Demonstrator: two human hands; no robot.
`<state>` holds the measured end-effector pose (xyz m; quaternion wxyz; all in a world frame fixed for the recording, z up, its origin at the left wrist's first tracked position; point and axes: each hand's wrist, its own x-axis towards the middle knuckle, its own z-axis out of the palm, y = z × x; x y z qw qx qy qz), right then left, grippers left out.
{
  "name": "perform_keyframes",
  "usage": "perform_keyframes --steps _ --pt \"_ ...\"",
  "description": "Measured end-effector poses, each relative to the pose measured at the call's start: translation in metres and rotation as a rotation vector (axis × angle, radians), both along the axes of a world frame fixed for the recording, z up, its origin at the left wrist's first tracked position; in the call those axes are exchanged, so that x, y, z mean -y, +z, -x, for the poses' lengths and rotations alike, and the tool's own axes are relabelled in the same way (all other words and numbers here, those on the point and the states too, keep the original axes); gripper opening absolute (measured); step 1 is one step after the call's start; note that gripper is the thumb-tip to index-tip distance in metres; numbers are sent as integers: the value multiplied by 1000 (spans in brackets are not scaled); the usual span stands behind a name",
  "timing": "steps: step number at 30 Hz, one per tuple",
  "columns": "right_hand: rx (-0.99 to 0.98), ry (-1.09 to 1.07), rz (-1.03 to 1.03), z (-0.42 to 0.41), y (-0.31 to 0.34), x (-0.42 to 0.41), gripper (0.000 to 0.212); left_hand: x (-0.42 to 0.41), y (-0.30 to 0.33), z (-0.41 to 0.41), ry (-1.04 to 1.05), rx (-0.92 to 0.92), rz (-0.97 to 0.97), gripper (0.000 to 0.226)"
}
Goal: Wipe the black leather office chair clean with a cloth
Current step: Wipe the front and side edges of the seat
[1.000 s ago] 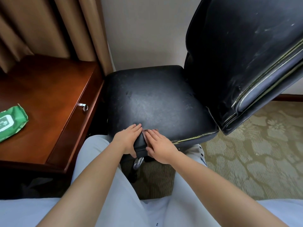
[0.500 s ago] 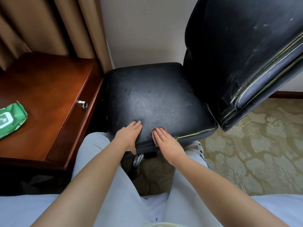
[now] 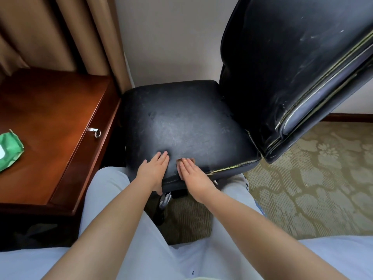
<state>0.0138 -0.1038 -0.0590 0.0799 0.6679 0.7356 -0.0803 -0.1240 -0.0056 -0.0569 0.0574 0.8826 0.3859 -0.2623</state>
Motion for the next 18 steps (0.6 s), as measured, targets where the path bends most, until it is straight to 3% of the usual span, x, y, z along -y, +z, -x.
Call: perform_keyframes --steps 9,18 --pt "-43 -145 -12 -12 -2 4 60 -2 1 2 3 -8 -12 126" --pt "-4 2 9 -6 -16 6 67 -10 -1 -5 6 -45 8 129"
